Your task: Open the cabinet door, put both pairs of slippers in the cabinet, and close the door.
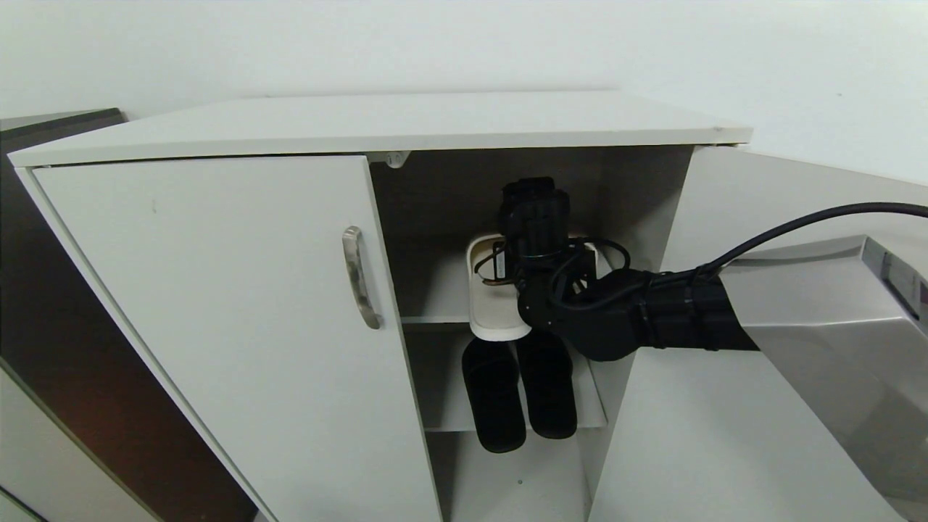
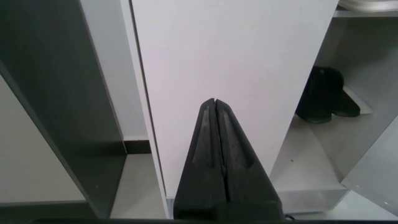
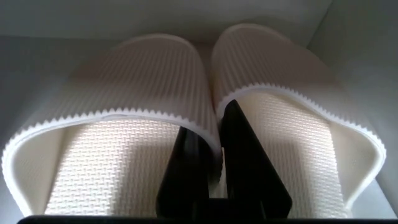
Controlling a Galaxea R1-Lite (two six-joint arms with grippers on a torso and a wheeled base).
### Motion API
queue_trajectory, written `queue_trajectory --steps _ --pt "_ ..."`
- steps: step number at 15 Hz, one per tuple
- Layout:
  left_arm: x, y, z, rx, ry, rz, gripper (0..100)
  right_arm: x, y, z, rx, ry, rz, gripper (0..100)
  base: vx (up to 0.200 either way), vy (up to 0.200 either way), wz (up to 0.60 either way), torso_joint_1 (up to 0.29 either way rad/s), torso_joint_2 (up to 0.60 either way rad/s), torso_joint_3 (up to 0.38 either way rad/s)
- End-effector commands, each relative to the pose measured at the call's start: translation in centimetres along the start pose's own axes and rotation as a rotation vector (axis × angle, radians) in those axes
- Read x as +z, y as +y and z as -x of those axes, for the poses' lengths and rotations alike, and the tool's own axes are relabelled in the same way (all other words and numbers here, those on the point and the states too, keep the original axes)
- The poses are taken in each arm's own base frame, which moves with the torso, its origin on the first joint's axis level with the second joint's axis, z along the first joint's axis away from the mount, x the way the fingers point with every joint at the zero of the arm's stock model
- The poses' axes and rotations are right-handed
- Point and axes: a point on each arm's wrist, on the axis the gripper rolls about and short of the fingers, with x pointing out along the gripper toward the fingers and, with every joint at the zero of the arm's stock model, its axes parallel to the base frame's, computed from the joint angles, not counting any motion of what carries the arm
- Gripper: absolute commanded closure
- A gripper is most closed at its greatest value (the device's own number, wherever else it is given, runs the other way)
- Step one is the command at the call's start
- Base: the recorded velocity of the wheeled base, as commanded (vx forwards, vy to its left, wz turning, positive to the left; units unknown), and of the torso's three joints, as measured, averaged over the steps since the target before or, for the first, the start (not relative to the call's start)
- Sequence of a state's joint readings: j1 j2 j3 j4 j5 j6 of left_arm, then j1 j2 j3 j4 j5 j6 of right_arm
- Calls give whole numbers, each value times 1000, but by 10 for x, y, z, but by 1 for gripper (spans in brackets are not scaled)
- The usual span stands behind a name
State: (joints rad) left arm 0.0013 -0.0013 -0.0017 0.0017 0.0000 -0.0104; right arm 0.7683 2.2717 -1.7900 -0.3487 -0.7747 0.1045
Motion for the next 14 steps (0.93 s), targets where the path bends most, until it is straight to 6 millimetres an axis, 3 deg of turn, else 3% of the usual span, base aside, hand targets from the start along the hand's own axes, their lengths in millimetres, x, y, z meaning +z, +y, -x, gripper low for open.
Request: queue_trajectory --steps 1,6,7,11,14 --pt "0 0 0 0 1 0 100 -1 2 -4 -2 -5 -5 100 0 0 0 0 0 0" --pt "0 0 0 0 1 0 100 1 1 -6 -12 -1 -1 100 0 0 0 0 0 0" --pt "0 0 0 0 1 2 100 0 1 -6 -12 1 1 0 0 0 0 0 0 0" --pt "0 0 0 0 1 2 100 -2 1 -5 -14 8 9 0 0 0 0 0 0 0" --pt "0 0 0 0 1 2 100 5 -1 21 7 19 23 0 0 0 0 0 0 0"
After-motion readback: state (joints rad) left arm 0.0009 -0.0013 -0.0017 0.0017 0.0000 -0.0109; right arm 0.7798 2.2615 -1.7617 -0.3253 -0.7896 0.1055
